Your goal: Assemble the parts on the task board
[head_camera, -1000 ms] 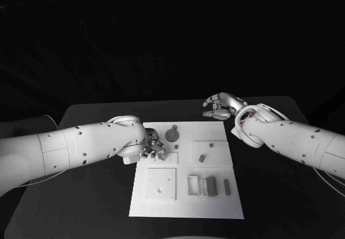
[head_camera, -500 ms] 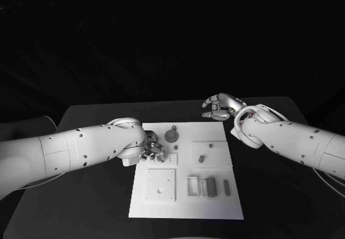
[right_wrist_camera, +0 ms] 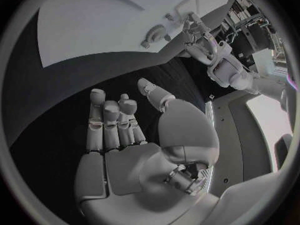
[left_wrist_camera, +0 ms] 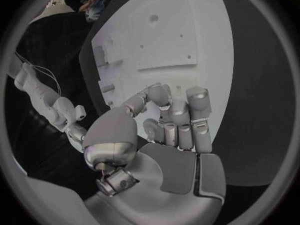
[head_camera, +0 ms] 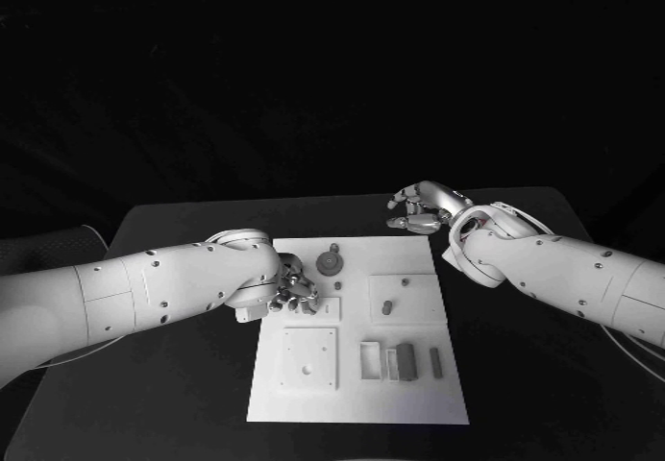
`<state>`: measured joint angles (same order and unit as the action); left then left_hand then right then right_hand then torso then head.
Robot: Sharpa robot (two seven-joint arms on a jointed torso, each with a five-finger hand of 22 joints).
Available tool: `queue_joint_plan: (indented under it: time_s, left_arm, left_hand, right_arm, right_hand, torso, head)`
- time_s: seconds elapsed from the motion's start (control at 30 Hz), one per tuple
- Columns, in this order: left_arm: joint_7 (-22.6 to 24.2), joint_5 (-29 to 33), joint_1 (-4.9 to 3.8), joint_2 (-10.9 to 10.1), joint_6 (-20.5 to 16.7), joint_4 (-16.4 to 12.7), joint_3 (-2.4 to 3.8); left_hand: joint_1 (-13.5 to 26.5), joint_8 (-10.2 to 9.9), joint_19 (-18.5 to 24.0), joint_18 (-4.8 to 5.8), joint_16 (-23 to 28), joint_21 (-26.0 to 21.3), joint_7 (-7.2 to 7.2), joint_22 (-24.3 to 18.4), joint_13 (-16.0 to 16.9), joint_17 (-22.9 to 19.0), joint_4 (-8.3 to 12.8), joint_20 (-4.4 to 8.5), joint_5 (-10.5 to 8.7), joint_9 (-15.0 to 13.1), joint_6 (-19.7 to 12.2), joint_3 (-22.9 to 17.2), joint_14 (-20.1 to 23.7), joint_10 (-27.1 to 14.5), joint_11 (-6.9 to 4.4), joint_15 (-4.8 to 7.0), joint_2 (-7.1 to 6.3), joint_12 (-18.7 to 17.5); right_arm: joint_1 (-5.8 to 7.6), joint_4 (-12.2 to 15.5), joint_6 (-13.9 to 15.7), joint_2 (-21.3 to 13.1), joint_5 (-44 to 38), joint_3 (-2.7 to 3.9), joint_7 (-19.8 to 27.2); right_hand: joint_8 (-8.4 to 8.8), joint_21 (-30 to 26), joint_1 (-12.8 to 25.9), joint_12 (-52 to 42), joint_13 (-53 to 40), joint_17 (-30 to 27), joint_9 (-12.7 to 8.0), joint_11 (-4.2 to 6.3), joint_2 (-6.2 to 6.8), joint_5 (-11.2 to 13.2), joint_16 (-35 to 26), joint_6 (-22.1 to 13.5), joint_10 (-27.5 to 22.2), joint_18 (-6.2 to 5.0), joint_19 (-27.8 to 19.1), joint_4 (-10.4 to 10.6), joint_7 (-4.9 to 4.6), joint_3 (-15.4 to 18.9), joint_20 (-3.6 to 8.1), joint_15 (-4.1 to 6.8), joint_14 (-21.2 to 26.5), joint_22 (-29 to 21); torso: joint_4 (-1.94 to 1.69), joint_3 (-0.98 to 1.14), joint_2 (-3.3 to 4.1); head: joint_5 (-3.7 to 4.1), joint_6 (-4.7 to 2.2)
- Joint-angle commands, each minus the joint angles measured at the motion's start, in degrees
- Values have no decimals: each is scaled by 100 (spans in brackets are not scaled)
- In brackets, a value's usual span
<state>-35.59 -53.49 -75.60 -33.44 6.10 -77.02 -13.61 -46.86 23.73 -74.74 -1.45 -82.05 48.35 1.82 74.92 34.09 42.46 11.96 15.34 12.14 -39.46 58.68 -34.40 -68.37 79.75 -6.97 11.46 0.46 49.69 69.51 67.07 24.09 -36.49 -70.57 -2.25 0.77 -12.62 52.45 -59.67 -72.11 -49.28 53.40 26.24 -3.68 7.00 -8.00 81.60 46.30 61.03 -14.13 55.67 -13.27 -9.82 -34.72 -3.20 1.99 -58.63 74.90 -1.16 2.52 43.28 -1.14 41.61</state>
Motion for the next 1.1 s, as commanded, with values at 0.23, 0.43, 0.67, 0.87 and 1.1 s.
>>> queue_joint_plan:
  time_s: [0.23, 0.43, 0.67, 0.87, 1.1]
  left_arm:
    - [27, -89, 8, 16, -48, 9, -1]
    - [53, -92, 8, 13, -92, 32, 0]
    - [58, -93, 8, 22, -81, 55, 1]
    - [74, -165, 8, 25, -97, 52, 1]
    - [94, -164, 9, 55, -49, 61, 1]
  left_hand:
    - [30, 6, 28, -181, -12, 32, -287, 108, 6, 4, -26, -21, -3, -52, 1379, -6, -64, -8, -10, 118, 4, 25]
    - [19, 9, 28, -184, -13, 35, -288, 109, 6, 4, -19, -19, -1, -53, 1379, -12, -64, -7, -12, 119, 9, 29]
    - [-3, 14, 33, -188, -17, 41, -289, 111, 7, 5, 3, -18, 7, -55, 1378, -19, -62, -7, -12, 118, 11, 34]
    - [-10, 16, 35, -189, -19, 44, -289, 112, 7, 6, 10, -18, 9, -55, 1378, -21, -62, -7, -12, 118, 14, 36]
    - [-10, 17, 36, -189, -20, 45, -288, 112, 7, 6, 12, -19, 8, -55, 1377, -20, -62, -7, -11, 118, 16, 37]
  right_arm:
    - [-4, 8, -62, 5, -60, 3, 9]
    - [-5, 5, -66, 7, -60, 3, 10]
    - [-6, 3, -69, 6, -60, 3, 2]
    - [-7, 5, -80, 9, -61, 3, 4]
    - [-8, 4, -88, 11, -61, 3, 3]
  right_hand:
    - [-29, -34, -39, 24, 9, -9, -8, 6, 9, -33, -13, -11, -42, -87, -42, 27, -32, 17, -12, 39, -12, 38]
    - [-29, -34, -39, 23, 10, -10, -9, 6, 8, -33, -12, -10, -43, -87, -42, 29, -32, 18, -13, 38, -12, 38]
    - [-30, -33, -38, 22, 11, -10, -10, 6, 7, -33, -11, -9, -43, -87, -42, 31, -32, 19, -13, 38, -11, 38]
    - [-31, -33, -37, 21, 12, -10, -11, 6, 8, -33, -10, -9, -44, -87, -42, 33, -33, 20, -14, 38, -11, 38]
    - [-31, -34, -35, 20, 13, -10, -12, 5, 7, -33, -9, -9, -45, -87, -43, 36, -33, 21, -15, 37, -10, 38]
  torso:
    - [0, 0, 0]
    - [-1, 0, 0]
    - [1, 3, -1]
    - [-2, 3, -1]
    - [-2, 3, -2]
  head:
    - [1, -6]
    - [6, -7]
    - [8, -3]
    - [11, -1]
    - [9, -4]
